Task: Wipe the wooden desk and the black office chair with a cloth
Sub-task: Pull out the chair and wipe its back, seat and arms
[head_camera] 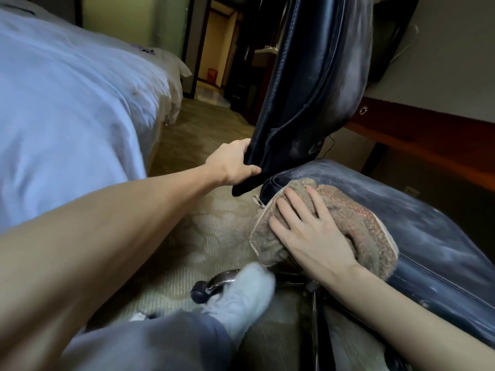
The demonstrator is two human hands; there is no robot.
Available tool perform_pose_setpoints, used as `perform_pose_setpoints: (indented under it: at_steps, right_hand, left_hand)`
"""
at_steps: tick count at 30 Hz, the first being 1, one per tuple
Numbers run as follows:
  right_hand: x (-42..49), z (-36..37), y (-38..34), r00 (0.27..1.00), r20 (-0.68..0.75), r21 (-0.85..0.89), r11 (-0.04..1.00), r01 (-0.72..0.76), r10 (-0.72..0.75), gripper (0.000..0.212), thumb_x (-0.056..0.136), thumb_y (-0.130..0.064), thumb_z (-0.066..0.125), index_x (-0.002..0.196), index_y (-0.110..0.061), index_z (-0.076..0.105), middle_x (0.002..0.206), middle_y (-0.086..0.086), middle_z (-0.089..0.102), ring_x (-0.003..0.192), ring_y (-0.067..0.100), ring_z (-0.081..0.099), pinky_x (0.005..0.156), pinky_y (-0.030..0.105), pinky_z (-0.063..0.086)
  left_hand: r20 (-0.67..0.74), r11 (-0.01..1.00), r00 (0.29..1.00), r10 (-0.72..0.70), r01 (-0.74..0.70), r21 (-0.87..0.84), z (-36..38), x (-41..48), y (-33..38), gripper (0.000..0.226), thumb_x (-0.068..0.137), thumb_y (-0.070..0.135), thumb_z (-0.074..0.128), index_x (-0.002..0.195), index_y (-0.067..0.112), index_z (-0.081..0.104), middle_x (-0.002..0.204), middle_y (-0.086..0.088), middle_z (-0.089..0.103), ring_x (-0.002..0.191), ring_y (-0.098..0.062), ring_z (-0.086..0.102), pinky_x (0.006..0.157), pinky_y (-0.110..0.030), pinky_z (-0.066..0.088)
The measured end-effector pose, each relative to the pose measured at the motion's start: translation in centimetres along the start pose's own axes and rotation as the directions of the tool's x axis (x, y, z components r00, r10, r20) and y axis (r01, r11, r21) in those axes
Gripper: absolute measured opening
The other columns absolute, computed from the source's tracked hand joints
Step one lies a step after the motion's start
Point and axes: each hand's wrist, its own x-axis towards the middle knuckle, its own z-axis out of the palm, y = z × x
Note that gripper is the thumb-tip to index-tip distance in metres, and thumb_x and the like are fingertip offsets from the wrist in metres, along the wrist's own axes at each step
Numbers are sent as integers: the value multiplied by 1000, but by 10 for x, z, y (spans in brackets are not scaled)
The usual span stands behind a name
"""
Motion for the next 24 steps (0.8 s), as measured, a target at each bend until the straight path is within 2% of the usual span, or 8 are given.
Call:
perform_pose_setpoints:
  at_steps: [6,10,14,19,24]
  right_hand:
    - [35,-3,-13,991,66,58,991,-117,113,27,98,-20,53,123,-13,61,143,20,53,144,40,39,121,63,22]
    - [39,-4,-12,988,72,68,988,-139,134,26,100,-21,50,122,-15,62,142,18,53,144,38,40,122,61,22]
    - [37,-8,-12,987,113,77,989,-127,118,28,100,-22,53,126,-19,60,147,17,50,146,37,37,121,61,21]
    - [37,-19,-7,980,171,86,990,-115,100,33,97,-22,53,129,-20,57,151,18,44,150,37,29,124,60,12]
    - [42,-33,-7,980,190,87,993,-85,67,34,96,-22,54,130,-19,56,151,18,45,149,38,30,122,61,15]
  left_hand:
    - [-39,1000,999,-2,1,-30,10,-3,-1,43,95,27,72,136,26,57,125,2,72,118,-22,66,104,-44,52]
    - [-41,1000,999,12,-13,-22,10,-2,-3,41,96,29,71,134,27,57,123,3,72,115,-23,67,102,-44,53]
    - [-30,1000,999,29,-29,-8,8,-4,-4,42,96,30,70,135,27,56,122,1,72,111,-26,68,99,-45,54]
    - [-38,1000,999,14,-14,10,5,-11,-2,38,96,34,68,132,31,56,106,0,73,101,-30,68,93,-46,55]
    - [-63,1000,998,0,2,29,-1,-16,-3,37,97,39,65,132,37,54,101,1,72,101,-31,67,90,-44,55]
